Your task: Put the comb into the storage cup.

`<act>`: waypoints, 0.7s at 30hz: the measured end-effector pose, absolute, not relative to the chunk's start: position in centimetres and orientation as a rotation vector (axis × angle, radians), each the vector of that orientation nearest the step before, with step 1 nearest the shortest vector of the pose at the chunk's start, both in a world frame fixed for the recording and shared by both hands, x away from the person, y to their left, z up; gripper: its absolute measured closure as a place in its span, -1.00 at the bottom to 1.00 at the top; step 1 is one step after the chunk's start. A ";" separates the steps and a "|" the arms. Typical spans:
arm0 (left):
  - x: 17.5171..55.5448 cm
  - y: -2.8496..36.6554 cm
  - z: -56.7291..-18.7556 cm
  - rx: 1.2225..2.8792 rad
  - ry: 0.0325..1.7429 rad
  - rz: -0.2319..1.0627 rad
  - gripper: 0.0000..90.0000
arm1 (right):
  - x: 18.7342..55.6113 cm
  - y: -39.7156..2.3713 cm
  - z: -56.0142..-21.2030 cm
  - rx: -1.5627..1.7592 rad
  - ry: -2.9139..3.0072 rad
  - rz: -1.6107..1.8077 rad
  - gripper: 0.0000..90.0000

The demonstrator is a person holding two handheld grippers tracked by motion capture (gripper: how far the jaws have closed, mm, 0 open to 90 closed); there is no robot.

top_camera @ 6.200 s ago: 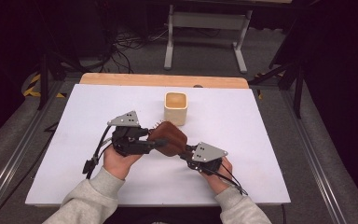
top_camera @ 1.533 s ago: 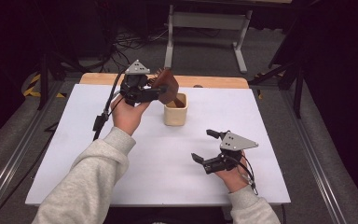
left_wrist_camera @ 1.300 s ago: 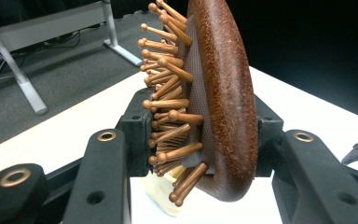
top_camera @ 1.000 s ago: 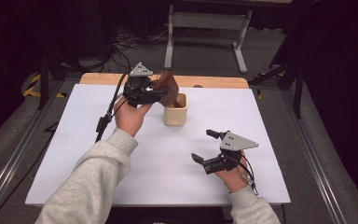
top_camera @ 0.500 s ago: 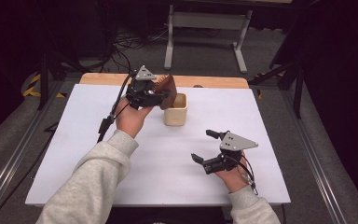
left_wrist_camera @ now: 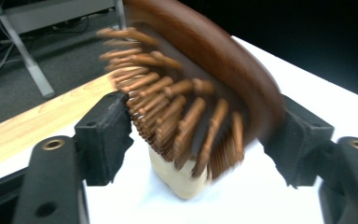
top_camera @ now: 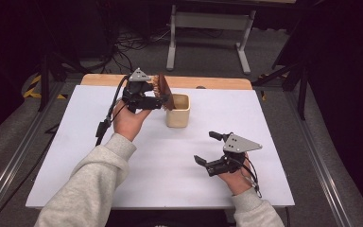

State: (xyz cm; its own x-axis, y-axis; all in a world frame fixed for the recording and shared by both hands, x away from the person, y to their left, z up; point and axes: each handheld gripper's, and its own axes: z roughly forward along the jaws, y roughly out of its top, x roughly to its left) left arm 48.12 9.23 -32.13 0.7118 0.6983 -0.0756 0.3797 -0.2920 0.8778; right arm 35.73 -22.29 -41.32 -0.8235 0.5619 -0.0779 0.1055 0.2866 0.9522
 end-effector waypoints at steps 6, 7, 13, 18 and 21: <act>48.2 10.6 -32.7 1.907 0.851 0.394 -0.77 | 35.8 -22.4 -41.3 0.607 2.160 1.552 -0.96; 48.1 11.0 -32.7 1.898 0.841 0.394 -0.83 | 35.8 -22.4 -41.3 0.608 2.157 1.553 -0.96; 46.8 12.7 -32.0 1.858 0.800 0.430 -0.92 | 35.8 -22.6 -41.2 0.608 2.151 1.557 -0.96; 45.3 13.9 -31.4 1.832 0.734 0.463 -0.95 | 35.8 -22.8 -40.9 0.607 2.142 1.563 -0.96; 44.3 14.5 -31.2 1.819 0.692 0.482 -0.98 | 35.9 -23.1 -40.6 0.606 2.134 1.569 -0.96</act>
